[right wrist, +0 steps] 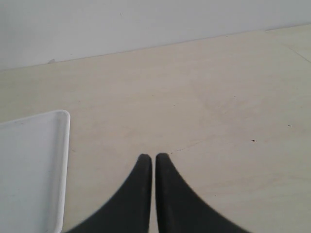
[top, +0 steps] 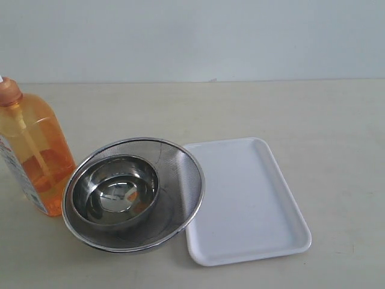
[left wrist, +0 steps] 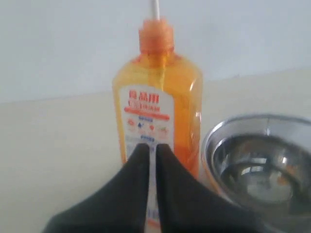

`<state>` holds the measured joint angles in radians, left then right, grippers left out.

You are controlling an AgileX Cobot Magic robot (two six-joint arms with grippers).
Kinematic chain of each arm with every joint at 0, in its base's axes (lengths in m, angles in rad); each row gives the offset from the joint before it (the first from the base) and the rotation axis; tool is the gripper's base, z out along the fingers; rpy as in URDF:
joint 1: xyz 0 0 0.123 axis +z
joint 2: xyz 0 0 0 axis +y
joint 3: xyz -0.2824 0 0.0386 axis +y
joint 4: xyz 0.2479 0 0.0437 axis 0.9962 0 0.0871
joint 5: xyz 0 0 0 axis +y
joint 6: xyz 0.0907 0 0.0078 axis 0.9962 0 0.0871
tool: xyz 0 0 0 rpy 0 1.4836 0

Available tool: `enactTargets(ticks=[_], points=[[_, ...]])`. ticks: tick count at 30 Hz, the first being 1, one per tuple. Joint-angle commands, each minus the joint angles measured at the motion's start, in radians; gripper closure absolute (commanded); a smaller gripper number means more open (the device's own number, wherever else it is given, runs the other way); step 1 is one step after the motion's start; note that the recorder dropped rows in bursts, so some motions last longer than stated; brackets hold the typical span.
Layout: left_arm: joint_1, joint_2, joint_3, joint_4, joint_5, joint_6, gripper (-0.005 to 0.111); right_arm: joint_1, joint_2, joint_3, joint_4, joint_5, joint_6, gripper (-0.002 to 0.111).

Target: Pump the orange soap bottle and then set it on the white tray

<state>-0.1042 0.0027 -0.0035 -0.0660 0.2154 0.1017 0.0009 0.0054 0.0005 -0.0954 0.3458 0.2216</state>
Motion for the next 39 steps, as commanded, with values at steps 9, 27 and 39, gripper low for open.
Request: enactTargets(ticks=[9,27,39], points=[[0.002,-0.003,0.003,-0.163,-0.270,-0.182,0.102,-0.003,-0.005,-0.001,-0.005,-0.001,-0.003,0.108],[0.002,0.417,-0.685,0.033,0.200,-0.341,0.102,0.000,-0.005,-0.001,-0.005,-0.001,-0.002,0.108],[0.010,0.804,-0.966,0.107,0.436,-0.077,0.102,-0.001,-0.005,-0.001,-0.005,-0.005,0.000,0.108]])
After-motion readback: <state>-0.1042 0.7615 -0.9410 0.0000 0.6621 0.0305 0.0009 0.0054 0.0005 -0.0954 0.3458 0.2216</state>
